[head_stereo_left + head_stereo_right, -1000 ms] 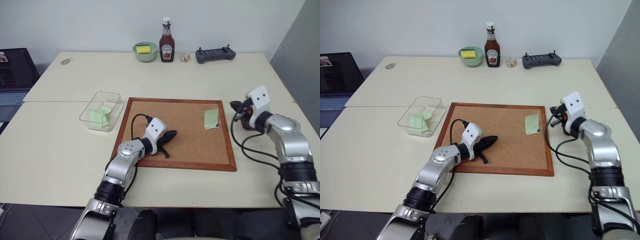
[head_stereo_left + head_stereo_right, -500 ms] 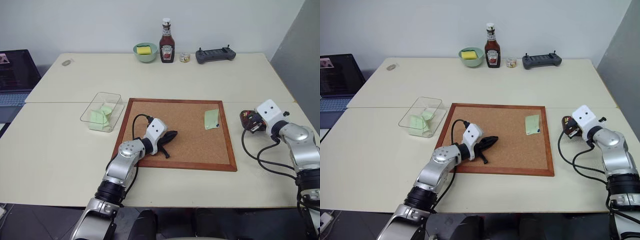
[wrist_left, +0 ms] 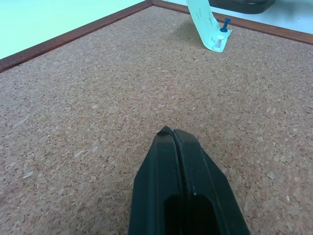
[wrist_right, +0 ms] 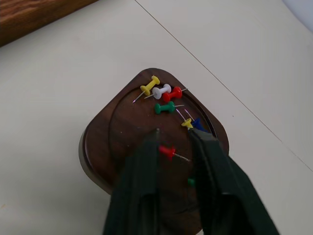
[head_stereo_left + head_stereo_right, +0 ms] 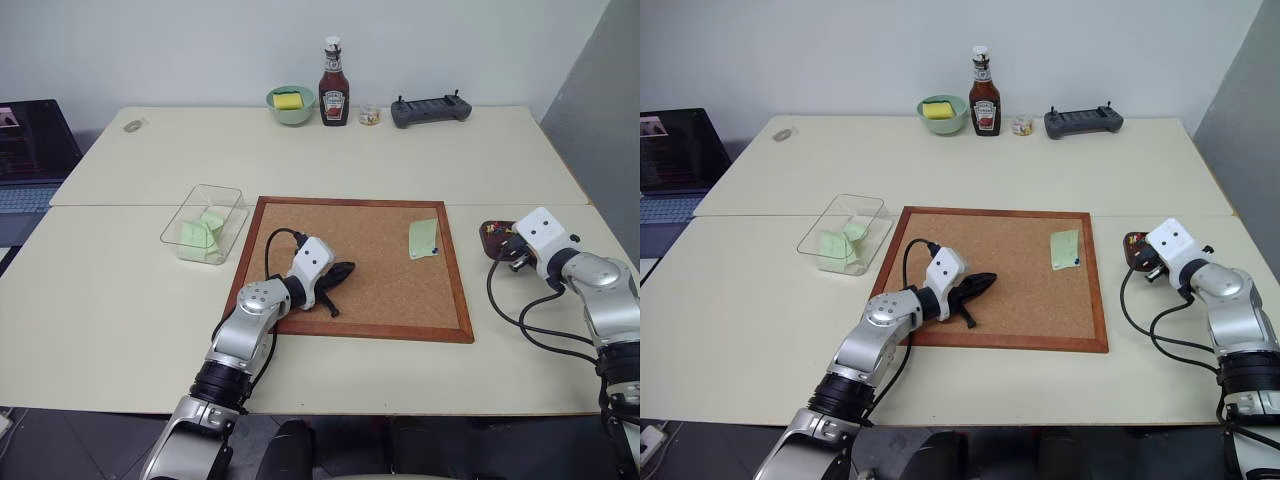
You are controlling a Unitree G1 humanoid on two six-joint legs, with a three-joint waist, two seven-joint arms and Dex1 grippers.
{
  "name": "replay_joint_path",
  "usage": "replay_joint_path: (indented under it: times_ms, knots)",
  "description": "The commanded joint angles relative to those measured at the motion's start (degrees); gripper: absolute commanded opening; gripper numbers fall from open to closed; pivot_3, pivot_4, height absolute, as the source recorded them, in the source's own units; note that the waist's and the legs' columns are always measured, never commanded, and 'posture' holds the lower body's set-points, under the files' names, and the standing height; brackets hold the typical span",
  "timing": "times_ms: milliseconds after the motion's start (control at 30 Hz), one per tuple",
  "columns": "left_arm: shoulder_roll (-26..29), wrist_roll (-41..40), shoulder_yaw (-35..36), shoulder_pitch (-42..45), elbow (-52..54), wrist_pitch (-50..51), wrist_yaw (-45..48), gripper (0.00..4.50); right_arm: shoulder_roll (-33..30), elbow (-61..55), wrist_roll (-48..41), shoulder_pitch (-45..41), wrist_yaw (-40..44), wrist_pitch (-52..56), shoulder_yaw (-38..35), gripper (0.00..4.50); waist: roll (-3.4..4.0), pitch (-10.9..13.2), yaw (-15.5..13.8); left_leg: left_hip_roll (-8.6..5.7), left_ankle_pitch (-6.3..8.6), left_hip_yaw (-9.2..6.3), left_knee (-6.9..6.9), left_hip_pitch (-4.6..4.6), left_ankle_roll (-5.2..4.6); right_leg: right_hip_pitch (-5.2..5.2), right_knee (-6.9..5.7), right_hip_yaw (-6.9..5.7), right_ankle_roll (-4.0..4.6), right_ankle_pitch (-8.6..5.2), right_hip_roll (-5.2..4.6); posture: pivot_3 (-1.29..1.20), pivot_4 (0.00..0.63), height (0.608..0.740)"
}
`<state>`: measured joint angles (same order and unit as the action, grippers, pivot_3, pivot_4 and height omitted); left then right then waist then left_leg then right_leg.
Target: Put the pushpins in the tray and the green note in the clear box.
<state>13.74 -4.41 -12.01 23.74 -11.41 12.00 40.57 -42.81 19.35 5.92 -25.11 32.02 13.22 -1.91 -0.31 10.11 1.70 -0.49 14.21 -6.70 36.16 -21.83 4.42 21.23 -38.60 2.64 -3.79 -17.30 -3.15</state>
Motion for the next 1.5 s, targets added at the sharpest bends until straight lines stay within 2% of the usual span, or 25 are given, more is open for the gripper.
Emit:
replay_joint_path:
  times_ms: [33, 133, 300, 467, 600, 767, 1000, 1133, 1433, 1500]
  knots:
    - [-0.39, 0.92, -2.41, -1.73, -2.85, 1.0, 0.92, 0.0, -1.29, -2.58, -0.76, -0.12, -0.59, 0.57, -2.4, 1.94, 0.0, 0.0, 0.0, 0.0, 0.0, 0.0, 0.0, 0.0, 0.0, 0.0, 0.0, 0.0, 0.0, 0.0, 0.0, 0.0, 0.15, 0.74]
    - [-0.26, 0.96, -2.31, -1.75, -2.81, 1.0, 0.87, 0.0, -1.98, -5.13, -3.41, -0.21, 0.13, 3.69, -5.51, 2.52, 0.0, 0.0, -0.01, 0.0, 0.0, 0.0, 0.0, 0.0, 0.0, 0.0, 0.0, 0.0, 0.0, 0.0, 0.0, 0.0, 0.15, 0.74]
    - [0.29, 0.84, -1.85, -2.1, -2.66, 0.84, 0.83, 0.0, -2.0, -15.31, -13.99, 1.73, 7.15, 16.0, -11.09, 2.52, 0.0, 0.0, -0.04, 0.0, 0.0, -0.03, 0.0, -0.01, 0.0, -0.02, 0.01, -0.01, 0.0, 0.0, 0.0, 0.0, 0.15, 0.74]
    - [0.43, 0.89, -1.91, -2.13, -2.65, 0.86, 0.77, 0.0, 1.54, -26.3, -23.77, 5.03, 11.9, 23.83, -10.23, 2.52, 0.01, -0.01, 0.02, 0.02, 0.0, -0.05, -0.01, 0.02, -0.01, -0.05, 0.02, -0.04, 0.0, 0.0, 0.02, 0.0, 0.15, 0.74]
    - [0.28, 0.98, -2.04, -2.02, -2.74, 0.91, 0.68, 0.0, 4.68, -26.79, -22.81, 6.02, 10.75, 22.2, -6.01, 2.52, 0.03, -0.02, 0.07, 0.02, 0.0, -0.05, 0.0, 0.02, -0.01, -0.06, 0.02, -0.04, -0.02, -0.01, 0.02, 0.0, 0.15, 0.74]
    - [0.21, 1.13, -2.14, -1.96, -2.62, 1.05, 0.56, 0.0, 7.95, -20.67, -19.0, 3.23, 9.32, 16.29, -0.63, 2.52, 0.03, -0.02, 0.07, 0.02, 0.0, -0.05, -0.01, 0.02, -0.01, -0.04, 0.02, -0.05, -0.02, -0.01, 0.02, 0.0, 0.15, 0.74]
    - [0.39, 1.16, -2.02, -2.51, -1.93, 1.33, 0.34, 0.0, 9.84, -13.75, -16.69, 0.05, 9.16, 11.18, 1.86, 2.52, 0.02, -0.02, 0.07, 0.01, 0.0, -0.06, -0.01, 0.02, 0.0, -0.03, 0.02, -0.05, -0.02, -0.01, 0.02, 0.0, 0.15, 0.74]
    - [0.35, 1.14, -1.96, -2.6, -1.78, 1.43, 0.19, 0.0, 10.55, -11.86, -15.94, -0.89, 9.25, 10.04, 2.75, 1.91, 0.03, -0.02, 0.1, 0.02, 0.0, -0.06, -0.02, 0.02, 0.0, -0.03, 0.03, -0.05, -0.02, -0.01, 0.02, 0.0, 0.15, 0.74]
    - [0.42, 1.08, -1.93, -2.68, -1.68, 1.55, 0.23, 0.0, 11.08, -11.15, -15.9, -1.47, 9.44, 9.69, 3.0, 0.05, 0.04, -0.03, 0.11, 0.02, 0.0, -0.06, -0.03, 0.02, 0.0, -0.02, 0.03, -0.05, -0.02, -0.01, 0.02, 0.0, 0.15, 0.74]
    - [0.43, 1.1, -1.95, -2.68, -1.67, 1.55, 0.22, 0.0, 10.96, -11.37, -16.02, -1.38, 9.58, 9.86, 2.79, 0.0, 0.04, -0.03, 0.11, 0.02, 0.0, -0.05, -0.02, 0.02, -0.01, -0.02, 0.03, -0.04, -0.02, -0.01, 0.02, 0.0, 0.15, 0.74]
